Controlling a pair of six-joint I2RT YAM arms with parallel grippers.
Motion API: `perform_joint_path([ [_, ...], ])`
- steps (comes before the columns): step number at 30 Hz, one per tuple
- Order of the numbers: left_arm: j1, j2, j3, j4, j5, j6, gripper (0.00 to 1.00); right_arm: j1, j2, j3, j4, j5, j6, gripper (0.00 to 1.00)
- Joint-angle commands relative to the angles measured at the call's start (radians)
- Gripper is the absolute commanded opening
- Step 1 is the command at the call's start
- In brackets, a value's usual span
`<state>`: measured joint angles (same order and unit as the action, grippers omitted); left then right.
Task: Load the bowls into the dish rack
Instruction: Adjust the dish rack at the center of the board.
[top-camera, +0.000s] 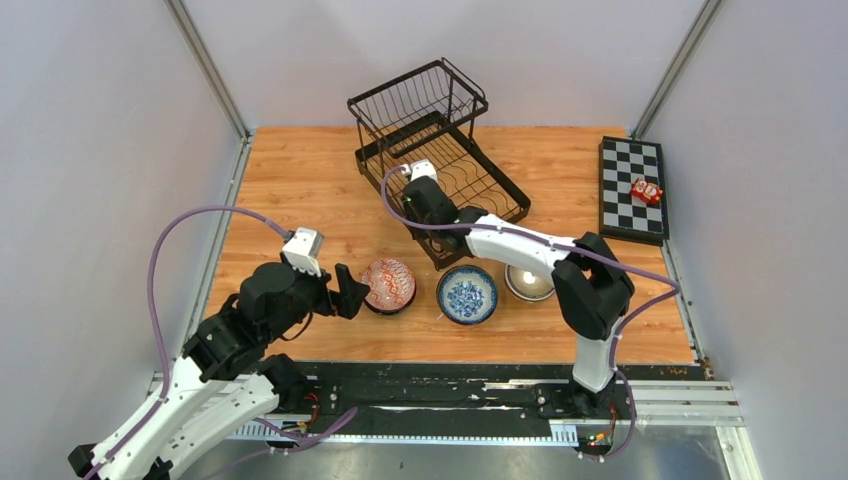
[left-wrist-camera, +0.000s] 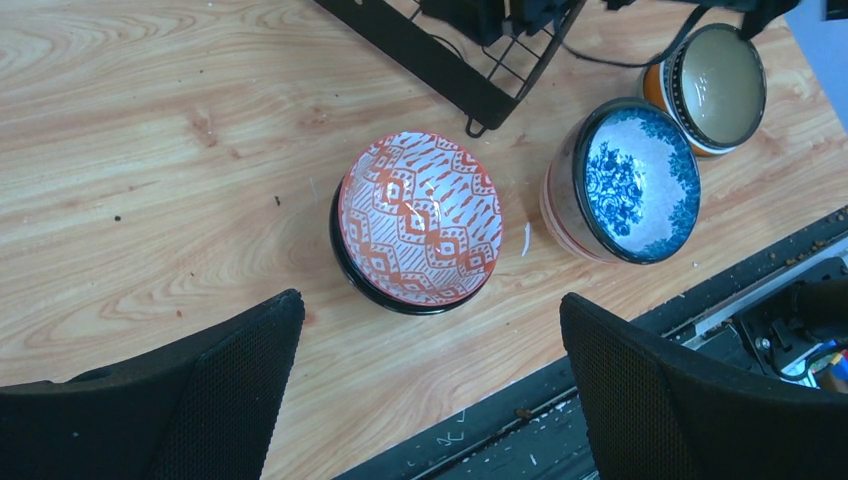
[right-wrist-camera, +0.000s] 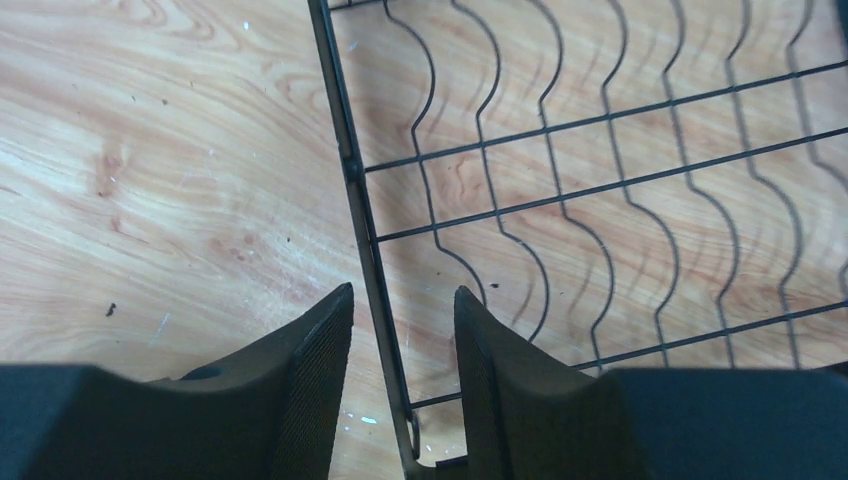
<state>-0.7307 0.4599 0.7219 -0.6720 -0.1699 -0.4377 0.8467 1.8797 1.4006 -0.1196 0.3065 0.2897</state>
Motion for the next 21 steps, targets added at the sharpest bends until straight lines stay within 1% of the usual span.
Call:
perform_joint_path([
  [1,-0.006,0.021,0.001,0.004,-0.019,-0.011,1.0,0.01,-0.108,-0.014,-0.015,0.082,-0.058,0.46],
  [4,-0.006,0.04,-0.001,0.022,-0.031,-0.021,1.0,0.006,-0.167,-0.046,-0.037,0.118,-0.115,0.48],
  [11,-0.006,0.148,0.016,0.116,-0.02,-0.051,1.0,-0.053,-0.28,-0.086,-0.108,0.097,-0.244,0.56],
  [14,-0.006,0.212,0.026,0.173,-0.008,-0.063,0.98,-0.105,-0.321,-0.099,-0.134,0.077,-0.274,0.6],
  [17,-0.006,0.294,0.041,0.223,-0.012,-0.094,0.96,-0.18,-0.366,-0.113,-0.147,0.026,-0.28,0.61],
  [21,-0.006,0.426,0.088,0.274,-0.023,-0.153,0.9,-0.279,-0.394,-0.112,-0.162,-0.037,-0.286,0.62],
])
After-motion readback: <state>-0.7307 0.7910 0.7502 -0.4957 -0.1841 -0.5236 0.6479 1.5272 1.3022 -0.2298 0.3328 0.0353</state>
